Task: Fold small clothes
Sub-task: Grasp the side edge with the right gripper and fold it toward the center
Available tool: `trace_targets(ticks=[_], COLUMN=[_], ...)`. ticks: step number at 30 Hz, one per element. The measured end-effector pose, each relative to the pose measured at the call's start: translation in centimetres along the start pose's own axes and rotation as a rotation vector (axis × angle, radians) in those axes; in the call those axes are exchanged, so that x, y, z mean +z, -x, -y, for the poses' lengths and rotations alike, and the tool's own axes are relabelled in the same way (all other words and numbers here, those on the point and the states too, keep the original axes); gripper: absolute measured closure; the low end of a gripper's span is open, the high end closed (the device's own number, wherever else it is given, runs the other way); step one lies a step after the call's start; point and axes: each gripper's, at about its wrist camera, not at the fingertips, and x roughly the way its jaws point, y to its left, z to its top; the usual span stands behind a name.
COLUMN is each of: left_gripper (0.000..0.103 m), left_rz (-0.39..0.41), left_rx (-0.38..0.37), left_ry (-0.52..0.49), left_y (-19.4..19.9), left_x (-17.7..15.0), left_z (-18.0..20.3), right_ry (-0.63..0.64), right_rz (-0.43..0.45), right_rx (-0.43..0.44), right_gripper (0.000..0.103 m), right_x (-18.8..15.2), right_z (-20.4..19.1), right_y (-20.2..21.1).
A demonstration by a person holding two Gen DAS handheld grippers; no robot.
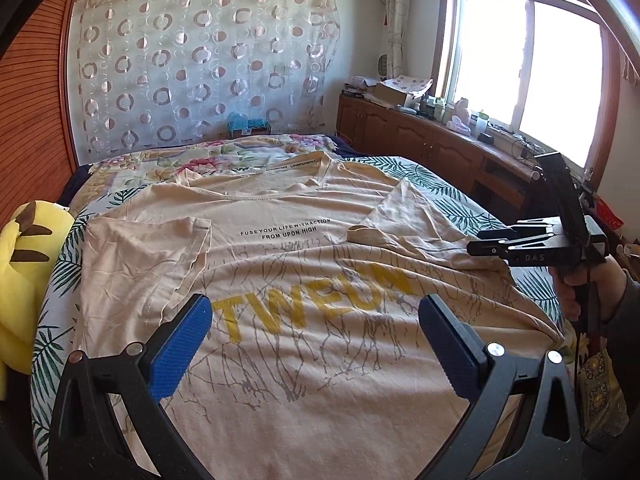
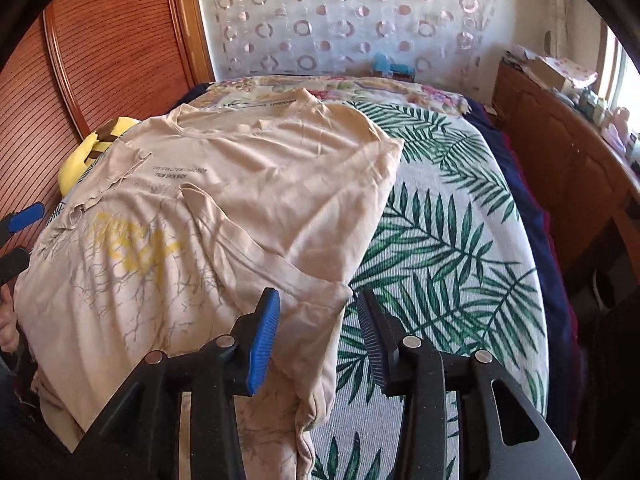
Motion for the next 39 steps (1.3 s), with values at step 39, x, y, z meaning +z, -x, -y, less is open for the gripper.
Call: trace_targets(ticks=[39], left_gripper=[0.000], left_rz=[-0.007], left_rx=[-0.010], left_ry=[0.009], left_y=[-0.3], left_x=[-0.8], left_z=[0.3], right_ry=[0.058], right_rz=[0.037], right_rx=[0.144], right_gripper=[0.072], right_x=[-1.0], right_z=[-3.7], right_y=[-1.1])
